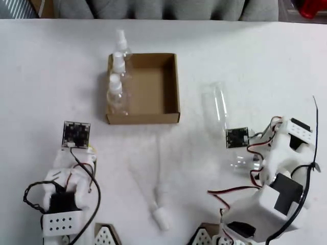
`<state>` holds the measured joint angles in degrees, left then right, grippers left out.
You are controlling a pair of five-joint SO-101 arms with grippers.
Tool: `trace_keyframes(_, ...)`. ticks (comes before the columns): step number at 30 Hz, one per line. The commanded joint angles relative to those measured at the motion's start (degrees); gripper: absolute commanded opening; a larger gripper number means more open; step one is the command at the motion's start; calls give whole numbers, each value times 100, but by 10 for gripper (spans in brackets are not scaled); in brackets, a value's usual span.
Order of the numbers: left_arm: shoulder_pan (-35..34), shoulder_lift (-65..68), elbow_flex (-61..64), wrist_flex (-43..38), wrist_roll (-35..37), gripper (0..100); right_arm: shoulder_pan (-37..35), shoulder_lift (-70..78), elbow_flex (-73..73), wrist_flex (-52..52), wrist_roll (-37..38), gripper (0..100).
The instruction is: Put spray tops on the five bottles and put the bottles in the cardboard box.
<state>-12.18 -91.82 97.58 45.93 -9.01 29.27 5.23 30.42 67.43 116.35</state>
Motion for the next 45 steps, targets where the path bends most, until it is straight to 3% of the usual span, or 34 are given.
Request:
trace_keyframes(1, -31, -110, -26, 35, -53, 57, 4, -207, -396, -233, -703, 310)
trace_keyframes(10, -31, -110, -26, 35, -53, 57, 40, -1086, -607, -127, -1908, 323)
trace_keyframes(19, -31, -110, -26, 35, -53, 57, 189, -1675, -615, 523, -2189, 285)
trace_keyframes(25, -31, -110, -26, 35, -53, 57, 796, -2202, -589, 848, -3525, 7)
trace_keyframes(28, -31, -110, -26, 35, -53, 57, 1253, -2229, -589, 1015, -4563, 43)
trace_keyframes(31, -31, -110, -26, 35, -53, 57, 1745, -2229, -536, 1051, -5380, 15)
trace_keyframes(35, -31, -110, -26, 35, -53, 55, 2123, -2273, -114, 954, -5758, 15)
trace_keyframes(38, -31, -110, -26, 35, -53, 55, 2352, -2290, 229, 541, -5960, 17)
trace_keyframes(45, -31, -110, -26, 35, -53, 55, 2448, -2949, 1574, -910, -7613, 16)
